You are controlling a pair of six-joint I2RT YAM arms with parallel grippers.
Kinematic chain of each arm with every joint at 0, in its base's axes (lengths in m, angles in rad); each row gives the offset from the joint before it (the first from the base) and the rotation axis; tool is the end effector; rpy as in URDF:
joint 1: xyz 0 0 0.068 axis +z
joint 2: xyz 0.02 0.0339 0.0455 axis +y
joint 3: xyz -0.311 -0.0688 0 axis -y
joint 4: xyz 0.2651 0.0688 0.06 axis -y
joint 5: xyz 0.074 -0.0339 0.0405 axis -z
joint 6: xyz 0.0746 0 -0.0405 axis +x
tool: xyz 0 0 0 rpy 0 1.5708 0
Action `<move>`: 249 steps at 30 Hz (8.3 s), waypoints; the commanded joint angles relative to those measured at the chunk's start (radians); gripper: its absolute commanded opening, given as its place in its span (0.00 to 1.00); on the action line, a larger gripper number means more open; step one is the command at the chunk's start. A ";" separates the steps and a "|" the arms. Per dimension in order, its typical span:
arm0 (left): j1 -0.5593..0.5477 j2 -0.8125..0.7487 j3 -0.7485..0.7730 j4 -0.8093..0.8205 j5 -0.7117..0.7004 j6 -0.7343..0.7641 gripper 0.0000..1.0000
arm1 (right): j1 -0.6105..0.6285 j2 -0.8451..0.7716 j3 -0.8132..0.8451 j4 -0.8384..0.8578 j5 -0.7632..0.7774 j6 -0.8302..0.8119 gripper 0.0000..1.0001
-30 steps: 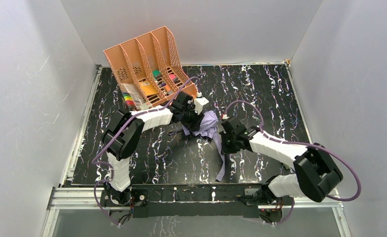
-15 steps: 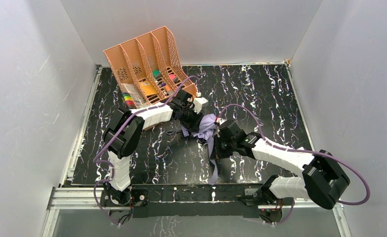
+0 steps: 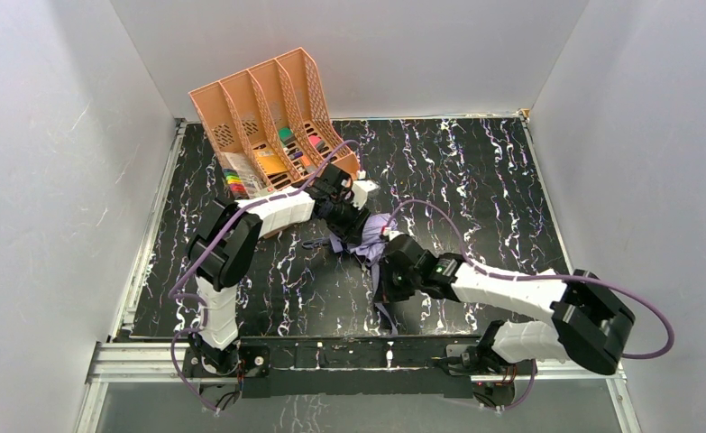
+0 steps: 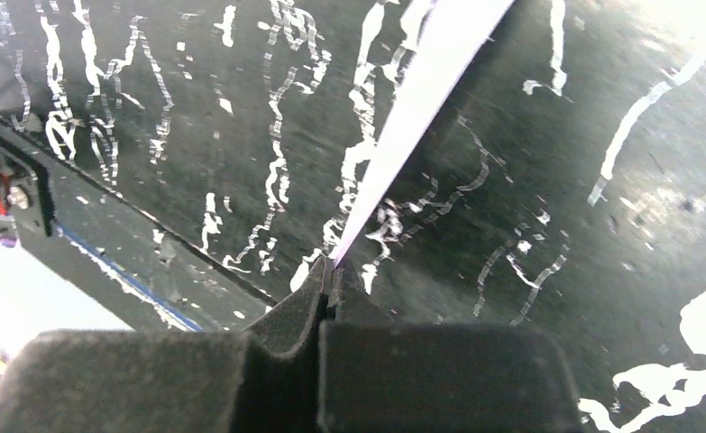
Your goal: Put away the umbrella
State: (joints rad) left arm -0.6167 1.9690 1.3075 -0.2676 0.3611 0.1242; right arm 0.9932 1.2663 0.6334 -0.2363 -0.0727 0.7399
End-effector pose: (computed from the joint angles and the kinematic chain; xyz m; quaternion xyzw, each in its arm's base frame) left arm 0.3704 -0.2949 0.1695 0.3908 0.8497 -0.2409 0.2593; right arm 0.1439 0.2307 0.1884 -0.1309 0.9294 0.2838 0.1963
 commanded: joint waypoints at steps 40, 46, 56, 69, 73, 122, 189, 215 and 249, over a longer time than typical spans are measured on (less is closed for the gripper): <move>-0.221 0.024 -0.423 0.614 -0.547 0.445 0.00 | -0.701 0.012 0.167 0.277 -0.173 -0.600 0.65; -0.279 0.031 -0.503 0.762 -0.587 0.562 0.00 | -0.729 0.192 0.354 0.264 -0.369 -0.787 0.74; -0.315 0.050 -0.550 0.875 -0.602 0.649 0.00 | -0.725 0.436 0.608 0.088 -0.610 -1.168 0.95; -0.339 0.092 -0.543 0.903 -0.641 0.705 0.00 | -0.637 0.656 0.863 -0.366 -0.620 -1.562 0.98; -0.340 0.097 -0.541 0.904 -0.639 0.712 0.00 | -0.613 0.704 0.897 -0.393 -0.569 -1.588 0.98; -0.049 -0.691 -0.615 0.631 -0.270 0.087 0.51 | -0.525 0.580 0.137 0.572 -0.171 -1.821 0.17; 0.077 0.048 0.089 0.192 0.341 0.205 0.77 | -0.450 0.467 -0.061 0.732 -0.226 -1.964 0.13; 0.063 0.122 0.019 0.117 0.095 0.196 0.02 | -0.451 0.376 -0.022 0.706 -0.270 -1.819 0.35; 0.043 0.069 -0.099 0.142 -0.045 0.087 0.00 | -0.505 0.153 0.146 -0.223 0.117 -0.385 0.76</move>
State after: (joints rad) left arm -0.5808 2.0106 1.2564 0.0292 0.4316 0.1986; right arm 0.4744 1.4109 0.7425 -0.4473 0.0513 0.3260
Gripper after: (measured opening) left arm 0.331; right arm 0.774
